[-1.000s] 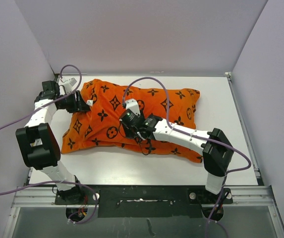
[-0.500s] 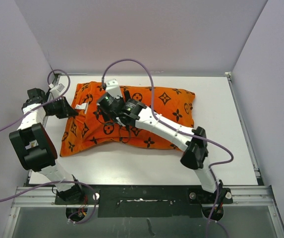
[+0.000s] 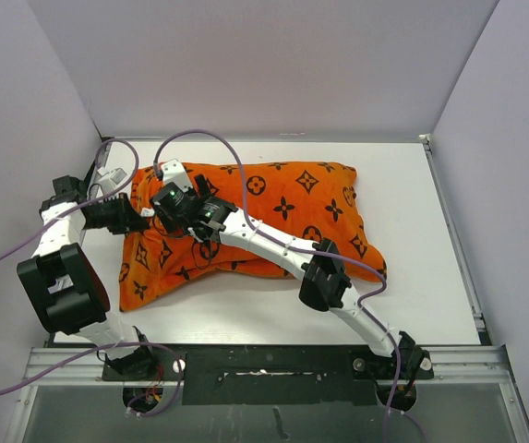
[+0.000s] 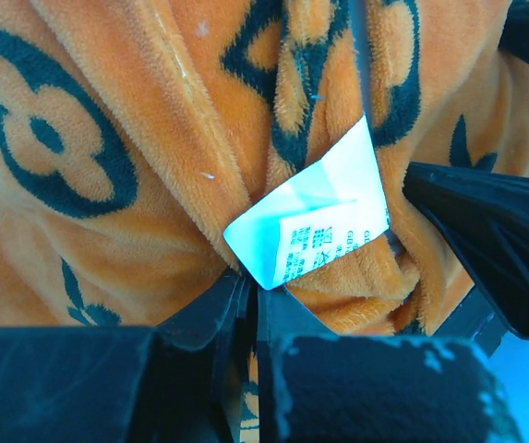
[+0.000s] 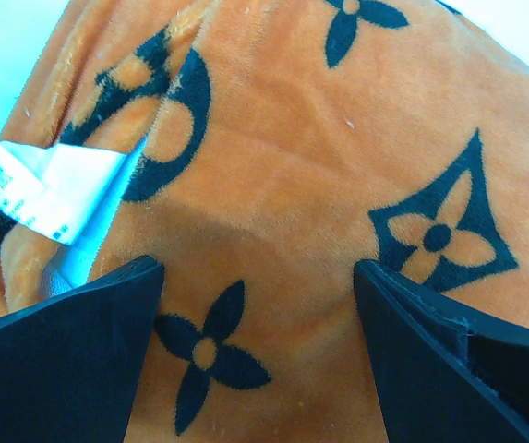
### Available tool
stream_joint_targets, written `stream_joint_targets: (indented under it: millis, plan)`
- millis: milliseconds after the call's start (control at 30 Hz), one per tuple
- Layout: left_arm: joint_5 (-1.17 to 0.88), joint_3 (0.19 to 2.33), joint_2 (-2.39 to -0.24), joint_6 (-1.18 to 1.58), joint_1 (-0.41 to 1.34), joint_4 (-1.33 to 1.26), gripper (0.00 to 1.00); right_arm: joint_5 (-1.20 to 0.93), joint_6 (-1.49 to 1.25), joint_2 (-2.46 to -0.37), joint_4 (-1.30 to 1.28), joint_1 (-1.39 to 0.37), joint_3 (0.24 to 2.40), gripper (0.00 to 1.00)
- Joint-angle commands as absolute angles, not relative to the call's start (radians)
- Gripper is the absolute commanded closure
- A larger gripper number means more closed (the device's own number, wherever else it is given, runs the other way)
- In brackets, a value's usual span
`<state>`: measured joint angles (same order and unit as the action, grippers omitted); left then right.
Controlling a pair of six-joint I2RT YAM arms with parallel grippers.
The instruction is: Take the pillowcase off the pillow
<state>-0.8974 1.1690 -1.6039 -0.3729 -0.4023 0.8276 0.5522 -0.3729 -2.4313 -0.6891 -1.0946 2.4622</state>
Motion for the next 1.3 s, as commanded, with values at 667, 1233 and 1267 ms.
stream_joint_targets:
  millis: [667,1233,1267]
  plan:
    - [-0.842,1.172,-1.546,-0.438,-0.437,0.875,1.00,0.570,-0.483,-2.223,-0.575,-1.006,2.036,0.38]
    - [-0.918,1.258,-1.446,-0.281,-0.318,0.822,0.29,0.490,-0.573,-2.120,-0.496,-1.026,1.815,0.86]
    - [-0.917,1.255,-1.434,-0.260,-0.295,0.808,0.25,0.485,-0.584,-2.125,-0.495,-1.028,1.816,0.87]
